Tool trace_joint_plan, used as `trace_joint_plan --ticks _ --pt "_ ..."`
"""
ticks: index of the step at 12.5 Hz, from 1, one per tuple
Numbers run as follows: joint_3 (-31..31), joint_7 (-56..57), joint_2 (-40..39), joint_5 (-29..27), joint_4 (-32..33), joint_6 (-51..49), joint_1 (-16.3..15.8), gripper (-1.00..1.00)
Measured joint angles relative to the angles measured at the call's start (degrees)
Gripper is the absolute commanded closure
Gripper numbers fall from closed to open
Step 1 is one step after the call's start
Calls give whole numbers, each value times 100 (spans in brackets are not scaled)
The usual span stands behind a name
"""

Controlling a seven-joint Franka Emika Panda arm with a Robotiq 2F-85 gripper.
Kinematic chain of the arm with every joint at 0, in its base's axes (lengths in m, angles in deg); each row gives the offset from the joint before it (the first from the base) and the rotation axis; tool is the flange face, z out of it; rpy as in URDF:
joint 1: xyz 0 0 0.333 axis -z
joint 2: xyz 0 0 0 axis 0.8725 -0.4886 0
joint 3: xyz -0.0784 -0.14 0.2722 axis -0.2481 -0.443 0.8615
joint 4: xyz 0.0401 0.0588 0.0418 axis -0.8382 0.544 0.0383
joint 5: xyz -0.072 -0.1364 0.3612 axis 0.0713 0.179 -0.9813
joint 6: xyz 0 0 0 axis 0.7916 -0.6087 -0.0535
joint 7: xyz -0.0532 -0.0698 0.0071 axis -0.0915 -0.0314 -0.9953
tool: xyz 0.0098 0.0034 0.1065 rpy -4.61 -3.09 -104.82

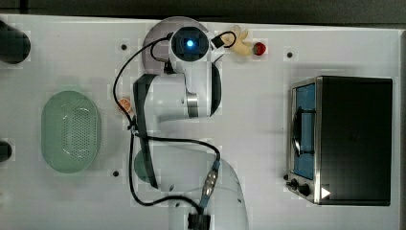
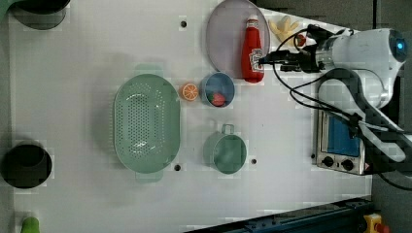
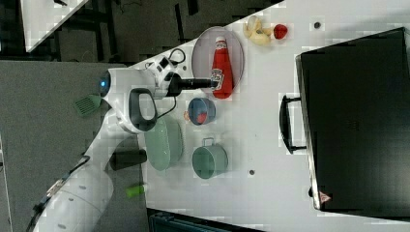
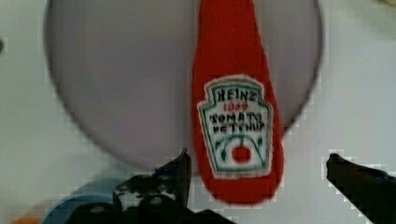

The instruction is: Pick ketchup from plate and place it on table.

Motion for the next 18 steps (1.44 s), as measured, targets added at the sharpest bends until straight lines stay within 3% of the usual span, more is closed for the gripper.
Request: trace_joint_plan --ticks 11,12,14,15,18 --pt "-10 257 -1169 183 11 1452 -17 -100" --pt "-3 257 -1167 184 39 1558 -7 -91" --pt "20 257 -1169 202 11 1558 -12 -43" --pt "10 257 -1169 207 -22 1553 -18 -30" --pt "38 260 -1161 183 -34 1581 -1 -30"
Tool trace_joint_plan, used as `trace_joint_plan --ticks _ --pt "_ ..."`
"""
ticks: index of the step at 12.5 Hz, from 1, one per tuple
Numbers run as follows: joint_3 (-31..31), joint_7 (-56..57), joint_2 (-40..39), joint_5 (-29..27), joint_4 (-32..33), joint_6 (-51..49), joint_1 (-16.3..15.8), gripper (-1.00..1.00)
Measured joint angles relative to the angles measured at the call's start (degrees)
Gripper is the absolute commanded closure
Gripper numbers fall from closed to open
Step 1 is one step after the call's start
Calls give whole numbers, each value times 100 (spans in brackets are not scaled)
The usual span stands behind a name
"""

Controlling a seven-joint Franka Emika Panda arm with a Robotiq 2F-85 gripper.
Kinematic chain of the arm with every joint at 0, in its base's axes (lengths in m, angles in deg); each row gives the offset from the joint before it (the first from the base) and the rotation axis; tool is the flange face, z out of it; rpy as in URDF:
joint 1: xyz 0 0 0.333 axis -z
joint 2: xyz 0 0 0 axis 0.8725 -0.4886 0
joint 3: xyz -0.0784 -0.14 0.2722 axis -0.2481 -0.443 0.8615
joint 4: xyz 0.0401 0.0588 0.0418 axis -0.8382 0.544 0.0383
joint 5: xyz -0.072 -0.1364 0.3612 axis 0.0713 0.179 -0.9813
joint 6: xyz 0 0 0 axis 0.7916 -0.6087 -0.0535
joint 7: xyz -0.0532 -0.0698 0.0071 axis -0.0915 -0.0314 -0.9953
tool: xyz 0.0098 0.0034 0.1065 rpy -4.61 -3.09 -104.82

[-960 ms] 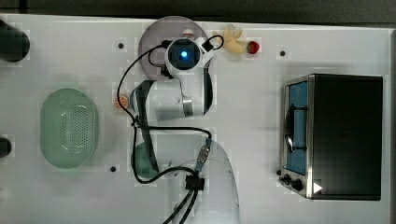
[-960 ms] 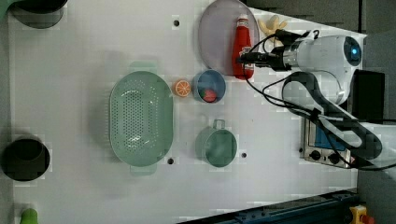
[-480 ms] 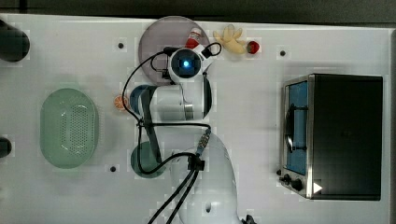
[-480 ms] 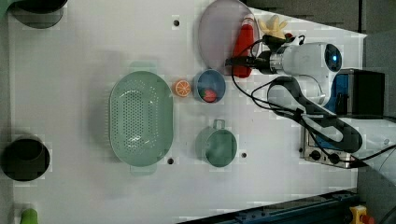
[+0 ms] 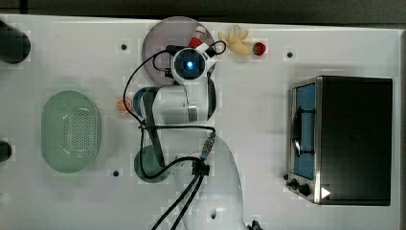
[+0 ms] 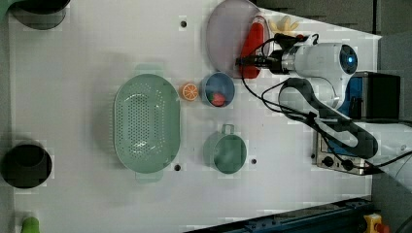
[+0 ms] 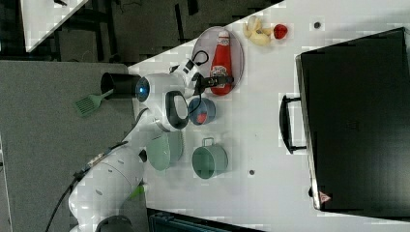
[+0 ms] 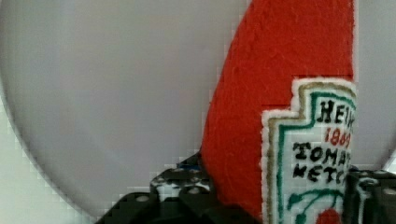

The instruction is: Pick ketchup from plate and place it on table.

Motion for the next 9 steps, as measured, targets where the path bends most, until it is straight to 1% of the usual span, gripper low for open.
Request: trace_joint_plan --ticks 4,6,8,9 --pt "-27 0 143 -64 17 -196 -9 -30" --pt "-24 0 610 -95 73 -901 29 -30" --pt "-52 -11 1326 -294 67 -1737 30 -30" --pt "-72 -11 1743 -294 62 -2140 33 -30"
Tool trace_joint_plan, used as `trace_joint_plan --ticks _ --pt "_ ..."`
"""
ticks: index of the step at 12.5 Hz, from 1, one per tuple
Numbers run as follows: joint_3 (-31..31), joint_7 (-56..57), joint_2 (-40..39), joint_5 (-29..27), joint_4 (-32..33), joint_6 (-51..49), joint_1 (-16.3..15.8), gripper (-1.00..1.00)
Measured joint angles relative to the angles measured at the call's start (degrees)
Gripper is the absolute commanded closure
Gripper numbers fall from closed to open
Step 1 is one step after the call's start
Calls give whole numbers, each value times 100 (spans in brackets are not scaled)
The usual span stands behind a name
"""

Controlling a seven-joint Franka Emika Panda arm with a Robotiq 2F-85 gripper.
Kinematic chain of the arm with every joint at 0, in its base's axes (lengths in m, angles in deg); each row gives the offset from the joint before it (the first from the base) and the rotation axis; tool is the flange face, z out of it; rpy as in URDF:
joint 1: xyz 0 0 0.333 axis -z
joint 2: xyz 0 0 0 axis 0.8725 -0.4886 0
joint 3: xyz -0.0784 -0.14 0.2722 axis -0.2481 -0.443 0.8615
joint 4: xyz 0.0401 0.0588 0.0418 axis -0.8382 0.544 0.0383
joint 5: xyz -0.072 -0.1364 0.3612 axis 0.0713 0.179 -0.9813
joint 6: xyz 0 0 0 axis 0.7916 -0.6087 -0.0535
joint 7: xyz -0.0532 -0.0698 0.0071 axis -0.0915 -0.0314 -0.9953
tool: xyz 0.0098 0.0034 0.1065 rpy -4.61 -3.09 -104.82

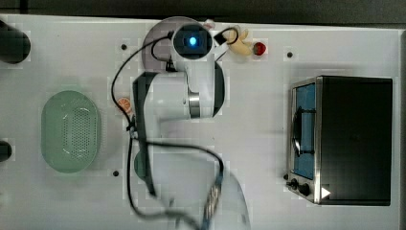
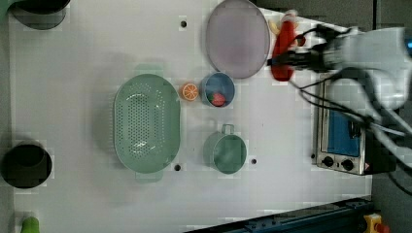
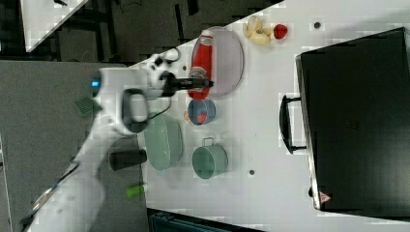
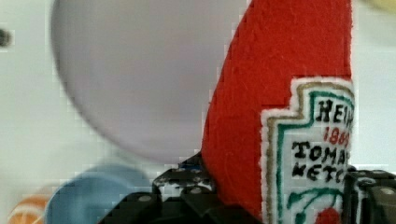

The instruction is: Pick ketchup from plate and place it on table.

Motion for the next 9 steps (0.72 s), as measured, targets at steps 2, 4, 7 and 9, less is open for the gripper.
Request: trace_joint_plan --ticks 2,4,7,9 --pt "-22 -11 902 -79 56 -476 70 -30" --pt "-127 -45 1869 -146 364 -534 106 -30" --pt "-186 -45 2953 -292 1058 -590 201 -30" --pt "-286 -131 3255 -296 1796 -554 235 -30"
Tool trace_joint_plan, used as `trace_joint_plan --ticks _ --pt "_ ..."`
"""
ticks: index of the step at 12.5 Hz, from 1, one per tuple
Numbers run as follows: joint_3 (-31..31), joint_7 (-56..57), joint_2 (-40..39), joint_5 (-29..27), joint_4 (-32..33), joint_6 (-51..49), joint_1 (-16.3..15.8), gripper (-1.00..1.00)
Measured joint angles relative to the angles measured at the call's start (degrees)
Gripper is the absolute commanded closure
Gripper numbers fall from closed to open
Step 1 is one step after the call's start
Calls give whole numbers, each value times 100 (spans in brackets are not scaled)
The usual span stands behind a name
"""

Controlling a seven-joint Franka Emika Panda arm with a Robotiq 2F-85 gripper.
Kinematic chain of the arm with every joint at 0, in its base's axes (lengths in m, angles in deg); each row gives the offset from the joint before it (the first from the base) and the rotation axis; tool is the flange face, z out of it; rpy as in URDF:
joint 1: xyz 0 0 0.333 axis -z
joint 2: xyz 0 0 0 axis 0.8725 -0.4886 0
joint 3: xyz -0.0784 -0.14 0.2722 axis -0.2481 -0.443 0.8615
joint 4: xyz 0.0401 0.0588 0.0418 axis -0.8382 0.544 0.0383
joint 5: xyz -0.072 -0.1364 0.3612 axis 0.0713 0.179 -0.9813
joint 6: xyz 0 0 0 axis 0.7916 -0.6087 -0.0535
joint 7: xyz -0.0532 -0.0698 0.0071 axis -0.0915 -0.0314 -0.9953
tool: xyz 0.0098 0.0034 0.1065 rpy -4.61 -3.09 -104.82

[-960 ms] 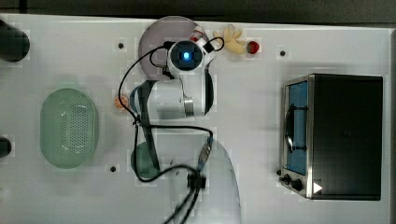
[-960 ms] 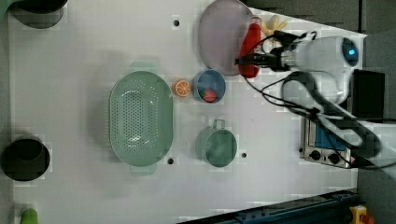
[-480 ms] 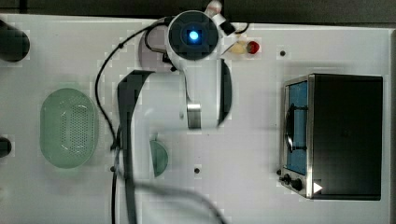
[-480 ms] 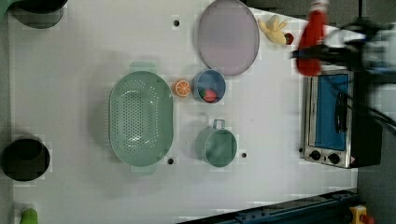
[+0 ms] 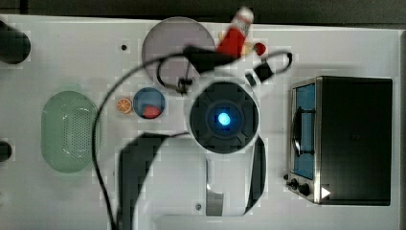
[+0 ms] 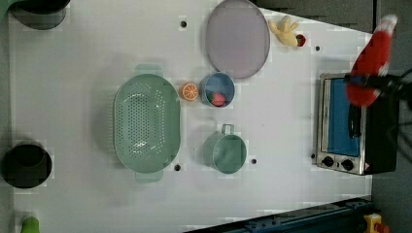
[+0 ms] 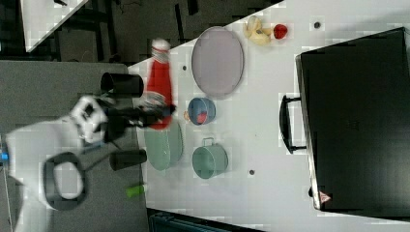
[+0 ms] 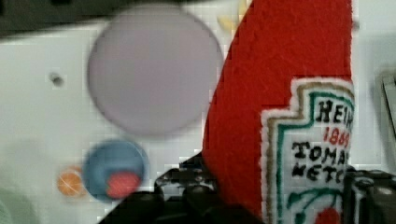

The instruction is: Pick ketchup from plate and place it on table.

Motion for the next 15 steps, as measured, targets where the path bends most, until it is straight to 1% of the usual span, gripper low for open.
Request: trace_joint_plan --ticks 2,5,7,10,11,12,14,15 --pt "-132 -148 -21 7 795 123 54 -30" --pt "-165 -424 -601 11 1611 792 143 -30" --pt "-182 -548 -1199 -6 1802 1223 145 -30" --pt "-87 -615 -1924 -16 1813 1844 149 -30" --pt "-66 -615 -2072 -13 1813 2070 153 -36" --pt "-66 -615 -2168 -10 1824 2325 142 -56" --pt "-77 -631 -2202 -4 1835 2476 117 -100" --pt "-58 -632 -2186 0 1824 2476 101 -100"
